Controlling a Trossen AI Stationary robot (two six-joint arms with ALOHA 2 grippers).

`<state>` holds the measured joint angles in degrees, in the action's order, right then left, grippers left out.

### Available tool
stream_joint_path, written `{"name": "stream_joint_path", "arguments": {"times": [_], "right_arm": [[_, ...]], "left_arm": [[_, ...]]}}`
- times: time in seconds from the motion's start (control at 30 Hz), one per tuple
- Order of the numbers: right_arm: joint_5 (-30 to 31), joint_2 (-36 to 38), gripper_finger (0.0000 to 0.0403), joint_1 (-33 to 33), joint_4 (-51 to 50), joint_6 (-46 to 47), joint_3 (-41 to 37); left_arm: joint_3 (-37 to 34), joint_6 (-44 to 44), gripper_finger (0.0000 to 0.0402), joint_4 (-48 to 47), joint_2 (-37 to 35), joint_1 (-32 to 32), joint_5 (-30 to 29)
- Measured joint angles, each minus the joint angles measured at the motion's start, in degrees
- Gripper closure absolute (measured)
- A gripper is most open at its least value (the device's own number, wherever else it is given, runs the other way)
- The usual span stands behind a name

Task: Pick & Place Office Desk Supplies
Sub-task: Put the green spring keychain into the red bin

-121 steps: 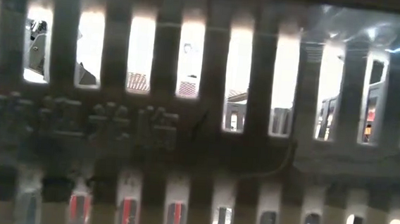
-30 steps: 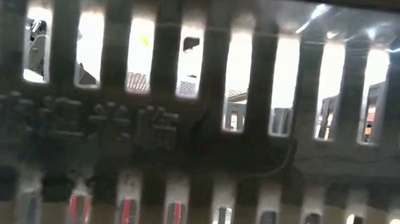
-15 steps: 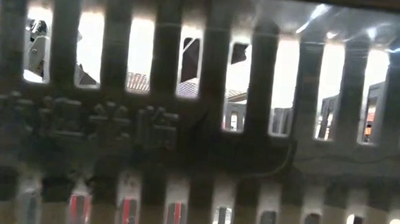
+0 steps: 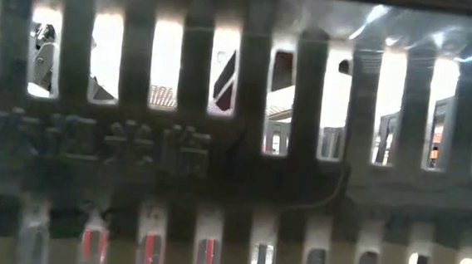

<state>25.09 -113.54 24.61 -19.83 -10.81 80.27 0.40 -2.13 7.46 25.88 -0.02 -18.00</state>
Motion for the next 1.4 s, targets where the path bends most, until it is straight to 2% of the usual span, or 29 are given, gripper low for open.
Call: {"name": "stream_joint_path", "arguments": {"times": [0.23, 0.3, 0.43, 0.53, 0.67, 0.83, 1.13, 1.4], "right_arm": [[4.1, 2.1, 0.0215, 2.6, -6.6, 6.5, 0.0], [4.9, 3.7, 0.0215, 3.6, -9.4, 10.2, 0.0], [4.8, 7.8, 0.0215, 5.2, -21.3, 21.5, 0.1], [2.2, 10.1, 0.0215, 6.3, -32.9, 31.4, 0.1], [-4.3, 11.6, 0.0215, 7.4, -46.4, 42.8, 0.1], [-11.3, 11.8, 0.0215, 9.3, -57.7, 52.1, -0.2], [-24.1, 12.6, 0.0215, 13.6, -56.4, 59.8, -7.5], [-34.5, 18.4, 0.0215, 16.9, -47.7, 68.6, -15.5]], "left_arm": [[0.0, 0.0, 0.0140, 0.0, 0.0, 0.0, 0.0], [0.0, 0.0, 0.0140, 0.0, 0.0, 0.0, 0.0], [0.0, 0.0, 0.0140, 0.0, 0.0, 0.0, 0.0], [0.0, 0.0, 0.0140, 0.0, 0.0, 0.0, 0.0], [0.0, 0.0, 0.0140, 0.0, 0.0, 0.0, 0.0], [0.0, 0.1, 0.0140, 0.0, 0.0, 0.0, 0.0], [0.0, 0.2, 0.0140, 0.0, 0.0, 0.0, 0.0], [0.0, 0.2, 0.0140, 0.0, 0.0, 0.0, 0.0]]}}
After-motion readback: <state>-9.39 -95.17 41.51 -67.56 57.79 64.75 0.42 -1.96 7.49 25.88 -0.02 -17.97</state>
